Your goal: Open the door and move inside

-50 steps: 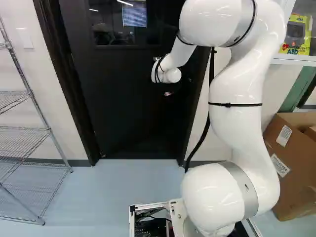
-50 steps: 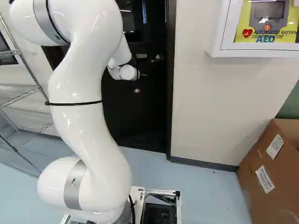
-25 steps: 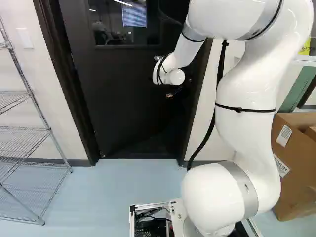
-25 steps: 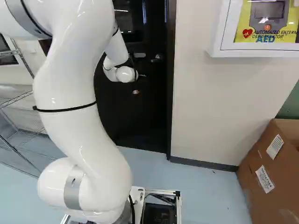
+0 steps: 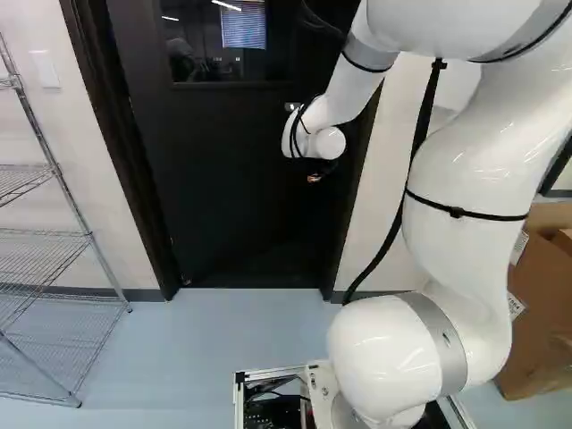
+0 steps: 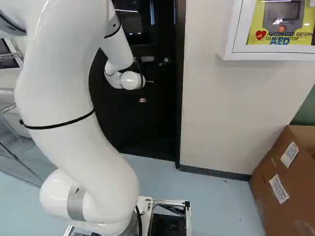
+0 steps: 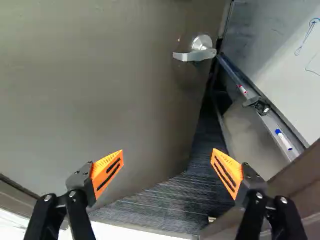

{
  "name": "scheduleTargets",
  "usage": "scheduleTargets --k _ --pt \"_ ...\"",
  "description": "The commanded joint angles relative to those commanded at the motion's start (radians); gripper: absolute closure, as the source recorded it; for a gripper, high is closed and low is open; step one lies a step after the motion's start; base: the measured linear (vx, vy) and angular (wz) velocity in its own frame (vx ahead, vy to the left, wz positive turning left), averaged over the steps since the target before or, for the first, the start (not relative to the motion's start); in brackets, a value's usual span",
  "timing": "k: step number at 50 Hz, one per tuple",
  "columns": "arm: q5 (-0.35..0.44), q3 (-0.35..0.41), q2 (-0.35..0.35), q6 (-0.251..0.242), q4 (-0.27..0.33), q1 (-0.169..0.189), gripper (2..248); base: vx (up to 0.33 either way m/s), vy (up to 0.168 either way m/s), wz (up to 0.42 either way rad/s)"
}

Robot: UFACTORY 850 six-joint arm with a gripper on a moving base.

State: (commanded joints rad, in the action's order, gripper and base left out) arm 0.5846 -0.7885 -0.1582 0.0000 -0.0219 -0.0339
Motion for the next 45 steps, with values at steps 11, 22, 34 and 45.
scheduleTargets --k 11,22,34,45 --pt "0.004 0.06 0.055 0.0 0.001 0.005 3 0.0 0.0 0.0" --pt "0.018 0.119 0.112 0.0 0.017 0.012 3 0.0 0.0 0.0" --pt "0.044 0.184 0.175 0.0 0.047 0.021 3 0.0 0.0 0.0" --pt "0.069 0.24 0.232 0.0 0.077 0.036 3 0.0 0.0 0.0"
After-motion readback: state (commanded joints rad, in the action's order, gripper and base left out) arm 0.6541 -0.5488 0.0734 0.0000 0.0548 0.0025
